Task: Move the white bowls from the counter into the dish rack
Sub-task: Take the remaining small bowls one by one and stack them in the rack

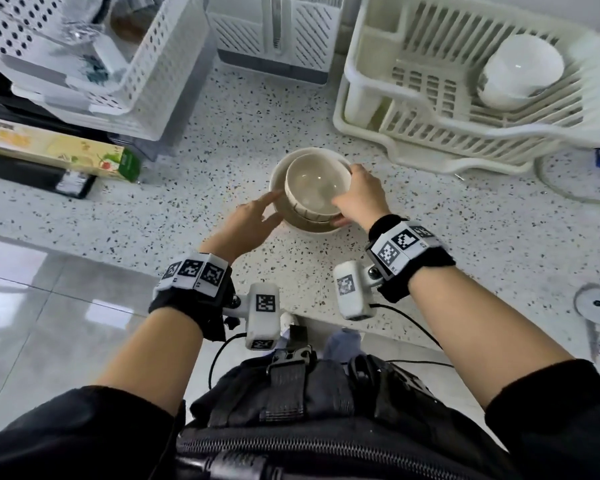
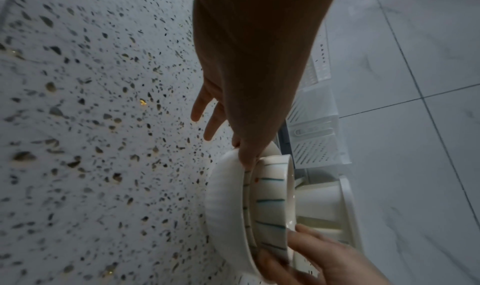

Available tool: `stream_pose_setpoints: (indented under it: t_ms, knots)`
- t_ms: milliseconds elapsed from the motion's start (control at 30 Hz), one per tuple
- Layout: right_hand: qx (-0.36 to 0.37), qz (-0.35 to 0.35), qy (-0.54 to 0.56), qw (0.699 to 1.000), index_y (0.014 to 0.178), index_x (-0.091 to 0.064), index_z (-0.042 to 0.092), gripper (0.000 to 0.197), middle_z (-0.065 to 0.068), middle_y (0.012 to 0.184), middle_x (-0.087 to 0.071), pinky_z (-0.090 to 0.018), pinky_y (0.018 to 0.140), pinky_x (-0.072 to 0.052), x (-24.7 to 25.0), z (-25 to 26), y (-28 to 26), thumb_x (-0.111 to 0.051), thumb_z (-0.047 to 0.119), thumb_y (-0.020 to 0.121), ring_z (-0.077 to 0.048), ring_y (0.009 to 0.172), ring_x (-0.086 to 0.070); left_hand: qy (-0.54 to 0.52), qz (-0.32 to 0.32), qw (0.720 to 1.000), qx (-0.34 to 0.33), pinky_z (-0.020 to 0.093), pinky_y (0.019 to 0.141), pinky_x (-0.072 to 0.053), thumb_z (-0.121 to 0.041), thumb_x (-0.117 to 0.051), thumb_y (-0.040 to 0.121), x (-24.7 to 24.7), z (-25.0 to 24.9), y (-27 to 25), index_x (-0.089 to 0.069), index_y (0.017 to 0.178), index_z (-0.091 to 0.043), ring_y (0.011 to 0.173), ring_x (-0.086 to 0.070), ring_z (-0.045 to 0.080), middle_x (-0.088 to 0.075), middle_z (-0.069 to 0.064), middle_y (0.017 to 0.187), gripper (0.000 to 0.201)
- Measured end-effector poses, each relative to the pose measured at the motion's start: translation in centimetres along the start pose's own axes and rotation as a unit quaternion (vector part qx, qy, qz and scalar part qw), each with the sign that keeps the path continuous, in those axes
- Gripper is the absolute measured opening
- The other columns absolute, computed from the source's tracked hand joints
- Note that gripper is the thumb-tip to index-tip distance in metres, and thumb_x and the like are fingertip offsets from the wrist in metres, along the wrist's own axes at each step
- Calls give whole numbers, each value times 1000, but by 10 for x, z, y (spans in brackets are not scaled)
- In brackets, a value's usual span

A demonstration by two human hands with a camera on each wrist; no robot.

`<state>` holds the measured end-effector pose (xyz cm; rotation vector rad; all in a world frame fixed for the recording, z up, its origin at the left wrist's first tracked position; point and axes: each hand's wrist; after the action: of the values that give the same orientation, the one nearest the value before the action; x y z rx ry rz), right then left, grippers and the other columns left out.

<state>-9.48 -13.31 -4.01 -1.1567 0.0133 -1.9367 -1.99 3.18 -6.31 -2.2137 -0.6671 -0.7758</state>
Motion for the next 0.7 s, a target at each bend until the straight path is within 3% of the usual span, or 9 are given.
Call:
stream_pose_setpoints:
  t_ms: [67, 133, 167, 533, 700]
  knots:
    - [-1, -10, -31, 999, 137, -38, 8, 62, -14, 131, -53, -33, 70, -59, -7, 3, 2, -64, 2, 81, -31, 115, -57, -13, -7, 1000, 0, 37, 93, -43, -29, -48, 94, 0, 3, 1, -36, 139, -26, 116, -55, 30, -55, 16, 134, 47]
    - [-4, -21, -61, 998, 136, -38, 5, 62, -16, 132, -53, -37, 93, -50, -14, 4, 4, -64, 1, 80, -31, 120, -53, -33, -8, 999, -1, 38, 95, -43, -30, -51, 92, 1, 6, 2, -38, 138, -26, 117, -55, 29, -54, 13, 135, 48]
    - [-10, -26, -61, 998, 136, -38, 4, 60, -17, 131, -54, -39, 97, -47, -15, 4, 5, -62, 0, 81, -31, 120, -53, -42, -10, 999, -2, 38, 96, -44, -30, -53, 91, 2, 6, 3, -39, 137, -26, 117, -56, 29, -54, 13, 136, 48]
    - [-13, -76, 1, 997, 128, -53, 11, 49, -17, 123, -62, -39, 95, -50, -7, 11, 5, -57, 1, 80, -33, 113, -58, -39, -9, 999, -13, 38, 104, -41, -31, -58, 87, 6, 12, 9, -43, 135, -28, 127, -50, 22, -57, 10, 134, 50]
    - [-5, -80, 29, 996, 131, -50, 10, 51, -16, 125, -61, -41, 98, -48, -3, 12, -2, -57, 3, 81, -33, 115, -56, -16, -2, 1000, -20, 37, 102, -41, -29, -58, 87, 9, 8, 9, -42, 136, -27, 126, -51, 21, -57, 9, 134, 51]
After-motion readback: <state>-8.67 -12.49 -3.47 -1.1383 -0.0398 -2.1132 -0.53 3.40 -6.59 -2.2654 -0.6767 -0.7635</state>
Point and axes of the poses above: each hand's wrist, its own y-axis towards the middle knuckle, its own x-axis out of the back of the hand, z = x × y
